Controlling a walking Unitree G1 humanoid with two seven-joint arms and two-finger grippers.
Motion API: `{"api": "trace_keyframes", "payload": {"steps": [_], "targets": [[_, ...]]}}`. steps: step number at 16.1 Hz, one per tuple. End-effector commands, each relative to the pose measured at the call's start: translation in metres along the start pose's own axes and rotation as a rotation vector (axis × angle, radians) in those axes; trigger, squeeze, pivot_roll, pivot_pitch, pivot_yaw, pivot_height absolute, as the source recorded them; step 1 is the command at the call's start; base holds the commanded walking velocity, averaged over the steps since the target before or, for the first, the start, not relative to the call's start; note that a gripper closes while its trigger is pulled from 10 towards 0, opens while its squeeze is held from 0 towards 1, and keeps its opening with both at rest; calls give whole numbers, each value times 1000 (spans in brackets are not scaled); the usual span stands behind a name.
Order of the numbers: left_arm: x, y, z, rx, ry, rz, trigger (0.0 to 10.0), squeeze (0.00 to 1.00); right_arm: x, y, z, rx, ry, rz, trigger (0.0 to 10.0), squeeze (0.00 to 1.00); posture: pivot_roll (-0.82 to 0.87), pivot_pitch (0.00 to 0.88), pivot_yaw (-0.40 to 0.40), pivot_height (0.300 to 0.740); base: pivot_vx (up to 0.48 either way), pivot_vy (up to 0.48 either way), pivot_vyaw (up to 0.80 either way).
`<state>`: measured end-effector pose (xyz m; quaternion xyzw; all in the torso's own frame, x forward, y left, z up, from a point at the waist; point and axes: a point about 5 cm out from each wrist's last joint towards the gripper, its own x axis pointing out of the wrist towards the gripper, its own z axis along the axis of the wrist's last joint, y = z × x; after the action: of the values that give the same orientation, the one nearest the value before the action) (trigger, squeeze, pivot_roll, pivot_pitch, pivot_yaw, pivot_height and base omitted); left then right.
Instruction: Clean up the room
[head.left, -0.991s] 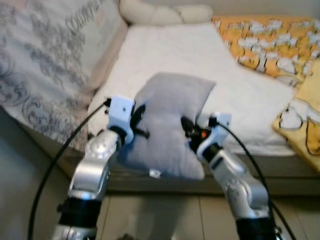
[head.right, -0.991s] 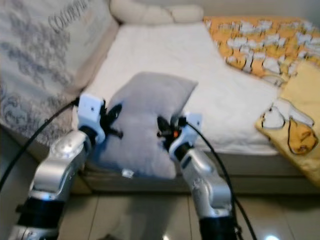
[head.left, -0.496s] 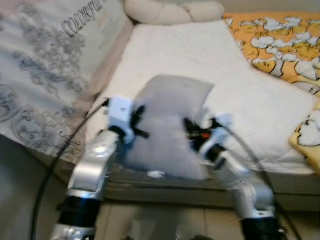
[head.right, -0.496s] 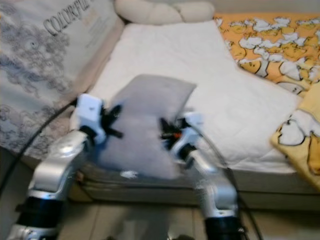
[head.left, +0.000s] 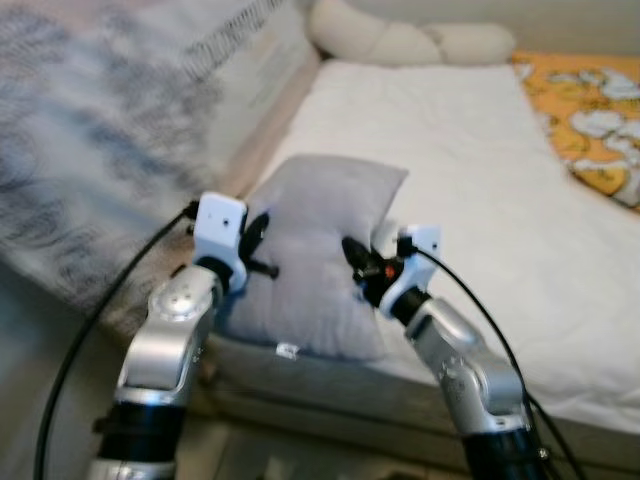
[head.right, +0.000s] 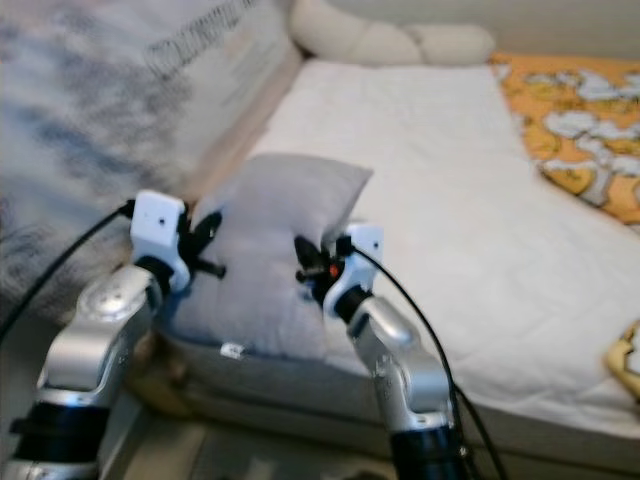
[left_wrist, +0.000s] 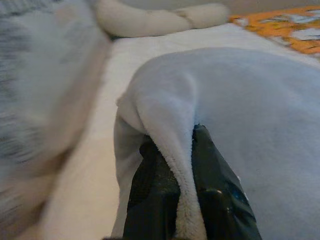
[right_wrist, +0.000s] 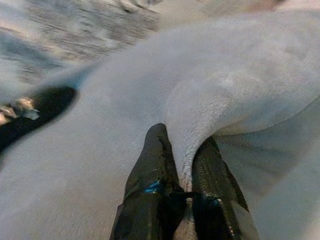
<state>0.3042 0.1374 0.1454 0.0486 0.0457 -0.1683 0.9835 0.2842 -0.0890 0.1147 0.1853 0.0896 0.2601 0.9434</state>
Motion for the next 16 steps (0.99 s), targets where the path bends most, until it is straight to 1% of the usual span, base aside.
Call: {"api": "trace_keyframes", "payload": {"steps": [1, 4, 8, 10, 11, 14, 15, 16], "targets": [[-1, 6, 9, 26, -34, 24, 10000, 0, 2, 0, 6, -3, -28, 5, 10000, 0, 0, 0, 25, 740, 420, 0, 0], [0, 6, 10, 39, -34, 20, 10000, 0, 3, -6, 6, 7, -38, -43, 10000, 0, 1, 0, 29, 740, 415, 0, 0], [4, 9, 15, 54, -45, 10, 10000, 0, 4, -6, 5, 5, -41, -40, 10000, 0, -8, 0, 36, 740, 415, 0, 0], [6, 7, 15, 55, -52, 1, 10000, 0, 4, -8, 6, 2, -46, -47, 10000, 0, -15, 0, 40, 740, 412, 0, 0], [7, 4, 15, 50, -53, -16, 10000, 0, 2, -9, 6, -7, -49, -59, 10000, 0, -18, 0, 44, 740, 0, 0, 0], [10, 2, 16, 89, -62, -59, 10000, 0, -1, -13, 9, 23, -65, -75, 10000, 0, -24, 0, 56, 740, 0, 0, 0], [12, 2, 16, 101, -63, -63, 10000, 0, -3, -15, 9, 16, -59, -78, 10000, 0, -24, 0, 56, 740, 0, 0, 0], [17, 4, 16, 128, -59, -72, 10000, 0, -6, -21, 9, -7, -50, -89, 10000, 0, -19, 0, 61, 740, 0, 0, 0]]}}
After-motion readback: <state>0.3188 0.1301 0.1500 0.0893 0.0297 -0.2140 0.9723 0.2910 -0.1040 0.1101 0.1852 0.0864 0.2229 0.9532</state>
